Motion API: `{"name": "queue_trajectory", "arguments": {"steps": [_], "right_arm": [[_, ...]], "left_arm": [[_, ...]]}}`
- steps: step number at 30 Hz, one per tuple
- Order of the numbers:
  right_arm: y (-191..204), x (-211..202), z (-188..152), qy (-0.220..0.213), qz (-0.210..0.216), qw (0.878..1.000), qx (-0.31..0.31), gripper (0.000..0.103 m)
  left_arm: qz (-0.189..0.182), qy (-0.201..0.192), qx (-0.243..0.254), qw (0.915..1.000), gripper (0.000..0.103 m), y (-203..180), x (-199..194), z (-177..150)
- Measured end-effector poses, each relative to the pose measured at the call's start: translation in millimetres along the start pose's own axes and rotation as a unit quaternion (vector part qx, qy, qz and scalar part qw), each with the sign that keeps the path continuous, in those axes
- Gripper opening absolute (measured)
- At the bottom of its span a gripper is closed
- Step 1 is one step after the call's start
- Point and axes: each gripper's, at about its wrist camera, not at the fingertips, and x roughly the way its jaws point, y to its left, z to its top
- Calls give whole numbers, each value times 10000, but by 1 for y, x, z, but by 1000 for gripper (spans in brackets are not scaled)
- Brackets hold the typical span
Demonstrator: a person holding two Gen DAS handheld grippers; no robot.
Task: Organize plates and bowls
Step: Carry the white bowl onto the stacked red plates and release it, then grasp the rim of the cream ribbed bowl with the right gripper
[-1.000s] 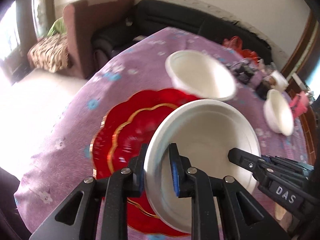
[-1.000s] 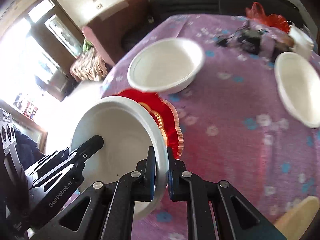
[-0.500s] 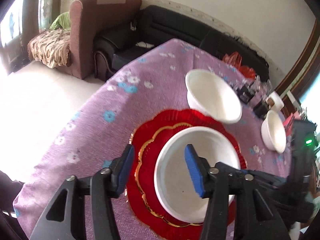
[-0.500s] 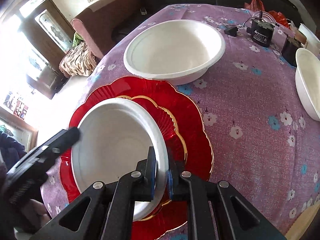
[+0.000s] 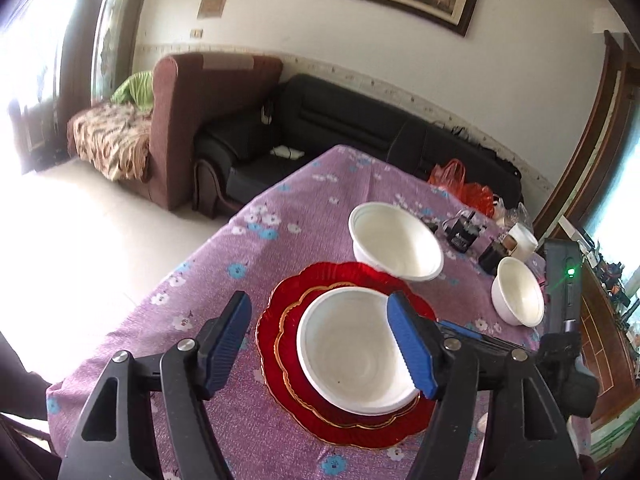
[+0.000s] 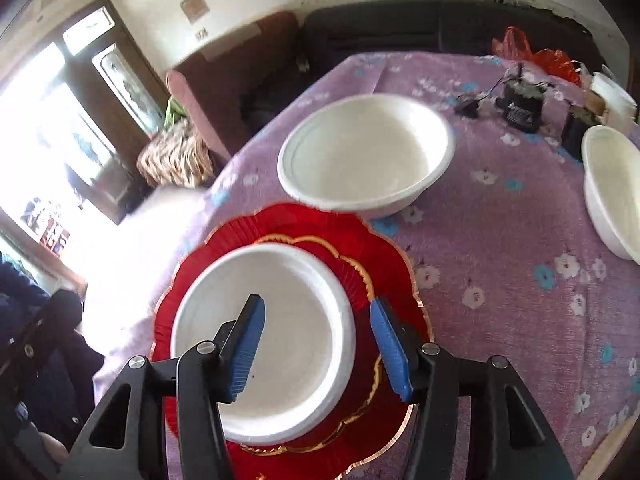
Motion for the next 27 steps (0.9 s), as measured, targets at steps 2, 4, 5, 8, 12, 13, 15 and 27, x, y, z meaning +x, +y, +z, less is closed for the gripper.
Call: {"name": "queue_trajectory", "arguments": {"steps": [2,4,5,8,12,13,15,27], "right_arm": [[-1,-15,-4,-132,57,9999,25,60],[-1,-31,-9,-277,76,9996,-32,60],[-2,-41,-13,-377,90,9992,-68,60],[-9,-69,-24,-628,164,9978,-123,60],[-26,-121,-39,-1173,-143,9927,-257,64],[-32,-137,-43,-1383,-361,9893,-305,66],[-51,-169,-52,-1891,-820,9780,-322,68],[-206,-288,-139,-2201,-2384,9414,925,90]], "left_arm": [[49,-241,46,9997,79,-5,-11,-3],[177,-641,105,9977,85,-12,-25,-7],[324,-904,154,9953,95,-16,-34,-9],[594,-1483,350,9865,103,-31,-57,-15],[536,-1700,722,9813,103,-57,-75,-19],[565,-1722,858,9797,103,-67,-80,-20],[481,-1733,1001,9786,103,-79,-86,-23],[-504,-1096,1274,9845,103,-145,-71,-45]]}}
